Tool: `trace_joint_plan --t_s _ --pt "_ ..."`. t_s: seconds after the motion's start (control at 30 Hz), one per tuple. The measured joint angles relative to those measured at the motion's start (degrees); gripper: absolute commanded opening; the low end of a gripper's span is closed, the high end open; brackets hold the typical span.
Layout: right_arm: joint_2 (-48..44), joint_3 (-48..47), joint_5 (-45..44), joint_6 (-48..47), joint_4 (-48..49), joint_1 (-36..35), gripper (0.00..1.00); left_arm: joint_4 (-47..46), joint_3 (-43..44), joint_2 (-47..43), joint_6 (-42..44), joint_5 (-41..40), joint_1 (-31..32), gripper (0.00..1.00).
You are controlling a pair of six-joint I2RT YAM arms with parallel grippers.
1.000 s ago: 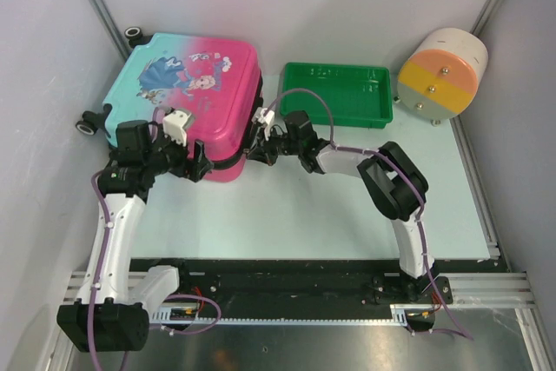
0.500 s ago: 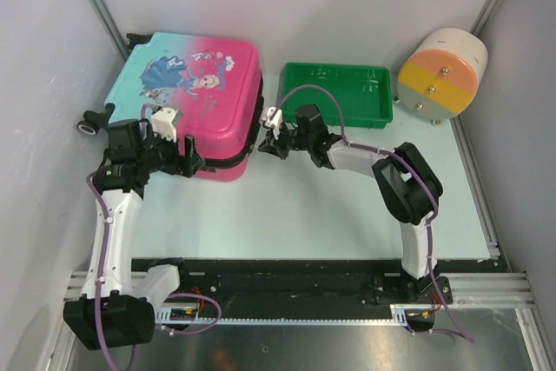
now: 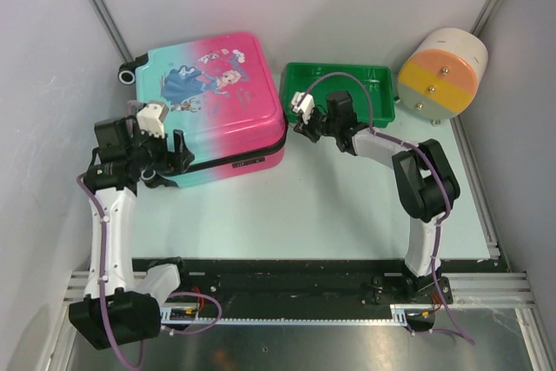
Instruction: Open, take out, and arrange the luggage
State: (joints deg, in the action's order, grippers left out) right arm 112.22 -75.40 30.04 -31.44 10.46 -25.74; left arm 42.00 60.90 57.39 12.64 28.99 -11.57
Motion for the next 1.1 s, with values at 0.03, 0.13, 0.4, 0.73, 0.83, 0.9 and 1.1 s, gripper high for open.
trace_joint_plan --t_s 0.03,0.13,0.4,0.73,0.83,0.9,1.1 --pt "-0.17 0.0 0.15 -0.26 -0.37 0.02 0.0 0.63 0.5 0.11 0.35 -0.15 -0.52 0.89" --pt "-0.63 0.0 0.66 -0.61 -1.55 -0.22 0.0 2.73 2.97 1.05 2.91 -0.39 -2.97 0.91" --pt "-1.73 0.04 2.51 -1.55 -5.46 -1.18 0.0 5.92 4.09 1.81 17.18 -6.43 -6.36 0.9" --pt "-6.1 2.56 3.13 2.62 -10.12 -3.19 0.0 7.28 -5.29 1.75 20.46 -5.27 -6.71 0.83" --pt "-7.85 4.42 2.1 5.79 -10.34 -5.18 0.0 7.41 -6.8 1.42 19.98 -4.22 -6.71 0.82" --pt "-8.76 5.86 0.79 8.79 -9.64 -6.62 0.0 7.41 -7.54 0.92 19.43 -3.58 -6.71 0.82" --pt "-12.0 11.69 -8.33 23.1 -2.45 -11.52 0.0 7.41 -8.68 0.04 18.18 -1.84 -6.32 0.8"
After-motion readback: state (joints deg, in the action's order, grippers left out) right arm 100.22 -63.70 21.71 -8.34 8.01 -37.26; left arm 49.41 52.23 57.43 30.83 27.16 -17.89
